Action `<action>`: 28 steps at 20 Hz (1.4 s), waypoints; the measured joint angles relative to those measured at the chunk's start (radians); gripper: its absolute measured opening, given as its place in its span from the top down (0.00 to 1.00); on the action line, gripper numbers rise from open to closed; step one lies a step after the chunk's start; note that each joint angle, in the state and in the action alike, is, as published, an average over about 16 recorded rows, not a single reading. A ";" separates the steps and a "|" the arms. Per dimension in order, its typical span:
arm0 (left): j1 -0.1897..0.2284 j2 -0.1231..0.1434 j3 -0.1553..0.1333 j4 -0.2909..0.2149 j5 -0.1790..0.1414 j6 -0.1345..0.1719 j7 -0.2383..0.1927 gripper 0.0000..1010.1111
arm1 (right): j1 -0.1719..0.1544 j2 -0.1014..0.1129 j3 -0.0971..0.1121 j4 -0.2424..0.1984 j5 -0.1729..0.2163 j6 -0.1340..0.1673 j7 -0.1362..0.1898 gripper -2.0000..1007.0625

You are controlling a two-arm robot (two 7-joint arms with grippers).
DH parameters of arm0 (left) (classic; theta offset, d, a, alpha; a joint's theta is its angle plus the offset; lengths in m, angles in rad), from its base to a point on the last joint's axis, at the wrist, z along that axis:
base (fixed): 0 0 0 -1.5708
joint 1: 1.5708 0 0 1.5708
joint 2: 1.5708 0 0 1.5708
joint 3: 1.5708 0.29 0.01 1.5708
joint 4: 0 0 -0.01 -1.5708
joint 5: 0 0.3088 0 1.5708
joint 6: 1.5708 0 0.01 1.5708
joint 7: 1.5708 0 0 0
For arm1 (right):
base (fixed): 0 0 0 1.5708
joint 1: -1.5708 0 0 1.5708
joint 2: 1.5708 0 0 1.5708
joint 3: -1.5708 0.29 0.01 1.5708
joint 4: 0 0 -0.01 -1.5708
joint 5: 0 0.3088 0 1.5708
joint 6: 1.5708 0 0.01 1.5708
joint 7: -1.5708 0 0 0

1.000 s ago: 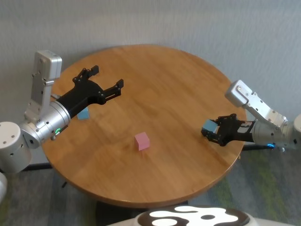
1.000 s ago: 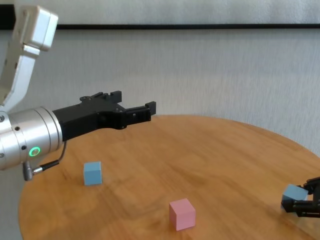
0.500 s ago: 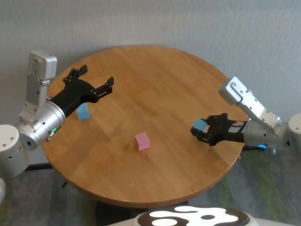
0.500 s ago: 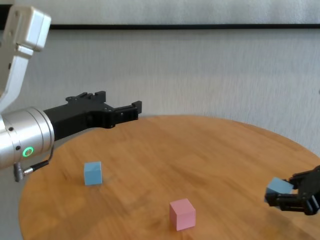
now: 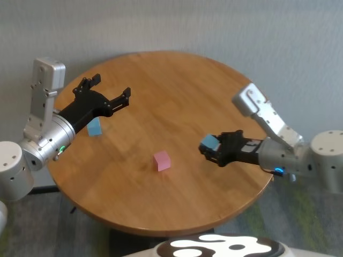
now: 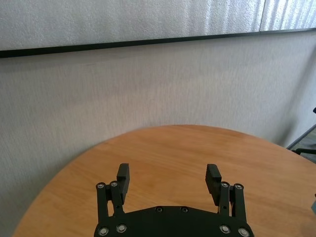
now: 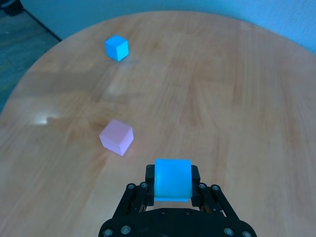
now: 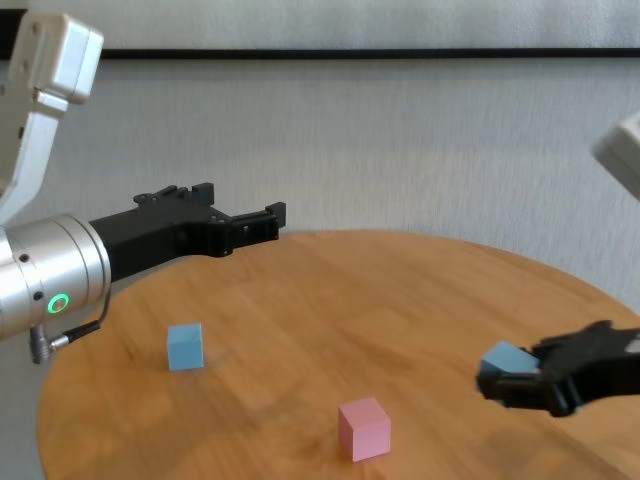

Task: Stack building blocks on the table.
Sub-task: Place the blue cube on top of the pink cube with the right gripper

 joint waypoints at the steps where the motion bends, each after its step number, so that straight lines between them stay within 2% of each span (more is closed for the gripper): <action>1: 0.000 0.000 0.000 0.000 0.000 0.000 -0.001 0.01 | -0.003 -0.009 -0.001 -0.015 0.003 0.022 -0.013 0.64; 5: -0.001 0.000 0.000 0.001 0.000 0.000 0.001 0.01 | -0.006 -0.047 -0.008 -0.063 0.006 0.109 -0.057 0.64; 9: -0.001 0.000 0.001 0.001 -0.001 0.000 0.002 0.01 | -0.001 -0.087 -0.025 -0.098 -0.003 0.188 -0.092 0.64; 14: 0.000 0.001 0.001 0.000 -0.001 0.000 0.004 0.01 | 0.012 -0.130 -0.050 -0.109 -0.026 0.255 -0.123 0.64; 21: 0.000 0.001 0.002 -0.001 -0.001 0.000 0.005 0.01 | 0.035 -0.183 -0.079 -0.083 -0.069 0.289 -0.149 0.64; 28: 0.000 0.002 0.002 -0.001 -0.001 0.000 0.006 0.01 | 0.061 -0.235 -0.089 -0.031 -0.097 0.303 -0.166 0.64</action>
